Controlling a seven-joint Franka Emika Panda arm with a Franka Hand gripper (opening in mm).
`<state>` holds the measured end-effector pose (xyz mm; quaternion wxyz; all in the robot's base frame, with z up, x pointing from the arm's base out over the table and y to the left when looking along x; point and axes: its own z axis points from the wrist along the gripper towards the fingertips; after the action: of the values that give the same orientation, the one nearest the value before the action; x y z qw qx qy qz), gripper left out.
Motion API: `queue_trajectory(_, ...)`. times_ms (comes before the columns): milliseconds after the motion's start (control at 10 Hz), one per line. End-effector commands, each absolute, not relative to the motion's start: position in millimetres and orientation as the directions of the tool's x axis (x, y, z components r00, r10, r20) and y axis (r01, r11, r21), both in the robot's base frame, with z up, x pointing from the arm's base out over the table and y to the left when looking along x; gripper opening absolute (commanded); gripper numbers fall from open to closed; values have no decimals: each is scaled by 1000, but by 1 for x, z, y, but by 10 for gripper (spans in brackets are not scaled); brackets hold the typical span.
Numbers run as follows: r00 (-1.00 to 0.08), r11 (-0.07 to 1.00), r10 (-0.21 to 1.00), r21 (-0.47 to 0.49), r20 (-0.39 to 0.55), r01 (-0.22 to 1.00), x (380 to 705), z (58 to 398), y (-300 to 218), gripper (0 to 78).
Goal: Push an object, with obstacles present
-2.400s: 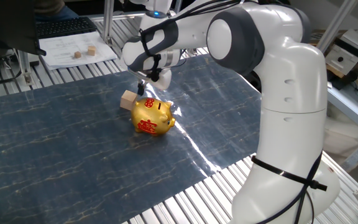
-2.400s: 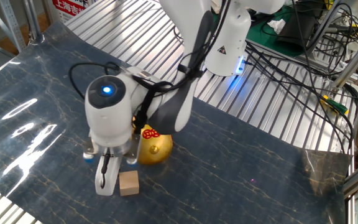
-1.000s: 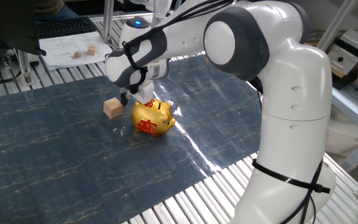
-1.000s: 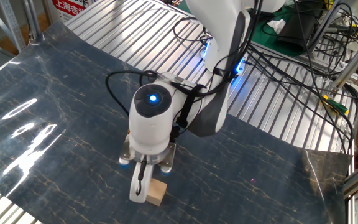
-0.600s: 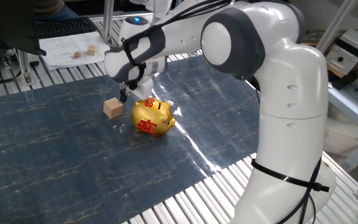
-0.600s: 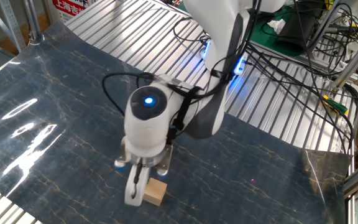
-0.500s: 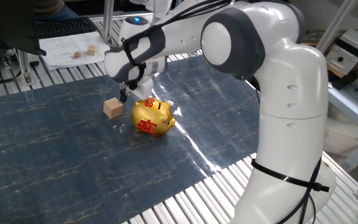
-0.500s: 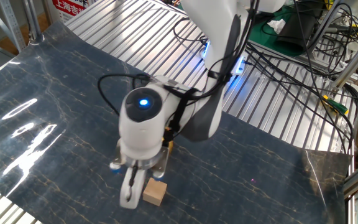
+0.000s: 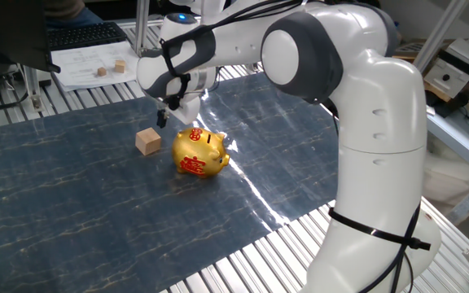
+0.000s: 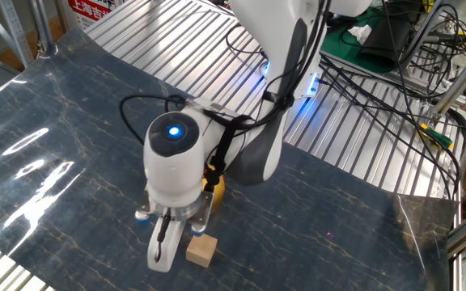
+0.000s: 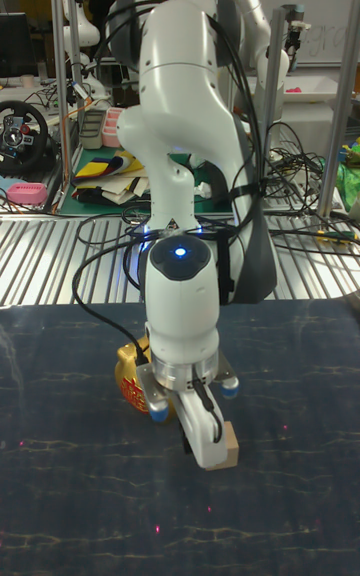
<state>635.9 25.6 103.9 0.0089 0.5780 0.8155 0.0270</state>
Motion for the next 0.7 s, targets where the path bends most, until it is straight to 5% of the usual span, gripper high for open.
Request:
queue_trajectory(100, -329, 327, 944, 65, 23, 943, 628, 104, 31, 0)
queue_trajectory(700, -339, 337, 941, 61, 25, 940, 631, 105, 31, 0)
